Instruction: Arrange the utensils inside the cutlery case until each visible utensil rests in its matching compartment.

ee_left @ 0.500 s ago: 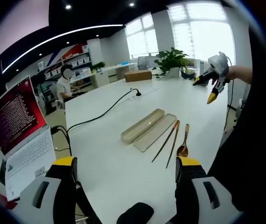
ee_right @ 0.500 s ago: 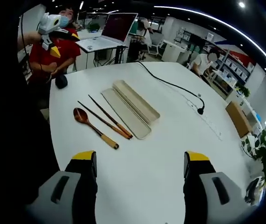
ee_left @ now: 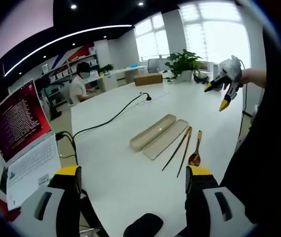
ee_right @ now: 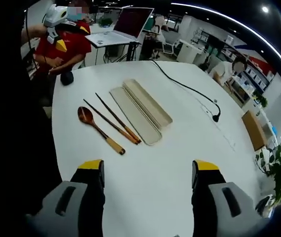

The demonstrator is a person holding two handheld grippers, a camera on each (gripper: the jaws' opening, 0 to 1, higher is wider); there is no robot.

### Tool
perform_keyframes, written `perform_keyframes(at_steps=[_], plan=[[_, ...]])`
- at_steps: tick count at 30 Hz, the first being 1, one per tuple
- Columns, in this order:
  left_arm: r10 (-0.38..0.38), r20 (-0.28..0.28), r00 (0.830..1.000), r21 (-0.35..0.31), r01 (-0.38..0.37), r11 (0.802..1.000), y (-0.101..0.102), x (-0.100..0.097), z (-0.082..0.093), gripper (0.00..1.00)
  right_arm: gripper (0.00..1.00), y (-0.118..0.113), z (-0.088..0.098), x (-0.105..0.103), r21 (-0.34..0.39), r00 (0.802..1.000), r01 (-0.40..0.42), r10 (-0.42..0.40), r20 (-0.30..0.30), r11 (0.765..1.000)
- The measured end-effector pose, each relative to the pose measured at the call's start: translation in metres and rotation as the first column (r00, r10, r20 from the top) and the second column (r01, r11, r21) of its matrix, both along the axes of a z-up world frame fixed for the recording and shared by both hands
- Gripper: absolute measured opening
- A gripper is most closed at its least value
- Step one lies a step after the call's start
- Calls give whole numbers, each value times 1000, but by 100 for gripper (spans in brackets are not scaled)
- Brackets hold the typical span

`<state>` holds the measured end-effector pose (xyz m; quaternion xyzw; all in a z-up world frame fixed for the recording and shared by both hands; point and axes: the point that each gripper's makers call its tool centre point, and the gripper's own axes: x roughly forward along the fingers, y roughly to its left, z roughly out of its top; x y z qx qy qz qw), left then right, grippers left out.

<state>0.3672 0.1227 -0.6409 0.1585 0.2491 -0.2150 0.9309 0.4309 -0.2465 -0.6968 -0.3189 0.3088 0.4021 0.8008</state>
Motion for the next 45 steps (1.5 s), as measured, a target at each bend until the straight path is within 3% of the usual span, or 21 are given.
perform_keyframes(at_steps=[7, 10, 13, 25, 45], plan=[[-5, -10, 1000, 3, 5, 1000, -2, -2, -3, 90, 68, 2, -2, 1, -2, 1000, -16, 16, -6, 1000], [1, -8, 1000, -4, -1, 1000, -2, -2, -4, 90, 80, 7, 0, -1, 5, 999, -44, 44, 7, 999], [-3, -14, 1000, 3, 3, 1000, -2, -4, -6, 90, 71, 9, -1, 1, 10, 999, -34, 34, -11, 999], [-2, 7, 1000, 27, 2, 1000, 0, -7, -4, 88, 70, 17, -1, 4, -14, 998, -56, 56, 19, 998], [44, 8, 999, 42, -44, 998, 19, -32, -2, 88, 65, 41, 3, 7, -40, 990, -136, 137, 28, 990]])
